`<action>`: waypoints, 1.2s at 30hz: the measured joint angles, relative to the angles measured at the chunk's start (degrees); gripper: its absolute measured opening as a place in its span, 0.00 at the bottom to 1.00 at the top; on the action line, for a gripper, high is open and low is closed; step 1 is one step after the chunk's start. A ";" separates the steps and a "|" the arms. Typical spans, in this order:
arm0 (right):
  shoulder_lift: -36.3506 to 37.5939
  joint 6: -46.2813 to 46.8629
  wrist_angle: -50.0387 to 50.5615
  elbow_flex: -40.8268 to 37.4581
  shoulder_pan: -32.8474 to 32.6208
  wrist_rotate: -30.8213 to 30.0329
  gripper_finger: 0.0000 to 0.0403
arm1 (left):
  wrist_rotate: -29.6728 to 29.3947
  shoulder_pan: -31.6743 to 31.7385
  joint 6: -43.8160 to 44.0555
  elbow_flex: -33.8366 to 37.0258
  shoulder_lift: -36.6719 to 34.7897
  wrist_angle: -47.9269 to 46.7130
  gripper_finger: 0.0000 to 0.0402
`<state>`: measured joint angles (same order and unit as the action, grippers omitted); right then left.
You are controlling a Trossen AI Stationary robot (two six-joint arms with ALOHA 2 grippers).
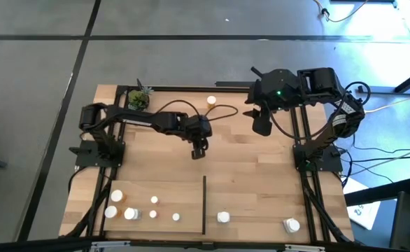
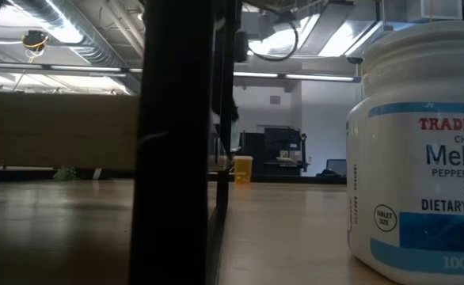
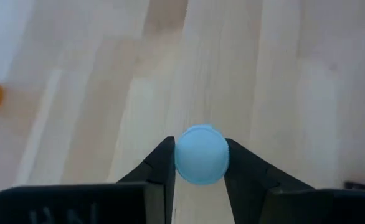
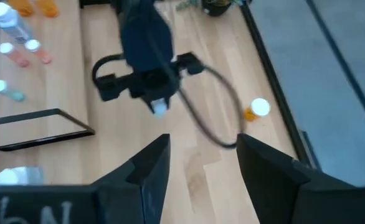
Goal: Pick and place medicine bottles onto shelf by color
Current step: Put the bottom small blue pill bottle on the shelf aligned with the other small blue pill bottle
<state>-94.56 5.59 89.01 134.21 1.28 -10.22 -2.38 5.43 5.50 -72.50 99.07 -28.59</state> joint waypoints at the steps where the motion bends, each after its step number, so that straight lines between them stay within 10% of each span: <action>1: 0.00 -0.17 -0.15 0.00 0.00 0.92 0.46 | -0.16 0.00 0.94 -0.02 -1.11 -1.48 0.23; 17: 0.00 -9.19 -0.57 0.00 -0.04 7.59 0.46 | -11.64 -9.50 23.69 0.02 -19.77 -19.00 0.23; 36: 0.00 -16.79 -3.87 0.00 -0.04 20.45 0.46 | -11.54 -29.89 30.09 0.08 -20.59 -21.36 0.23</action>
<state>-94.56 -11.20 85.15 134.21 1.23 10.23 -13.92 -24.46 35.59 -72.42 78.48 -49.95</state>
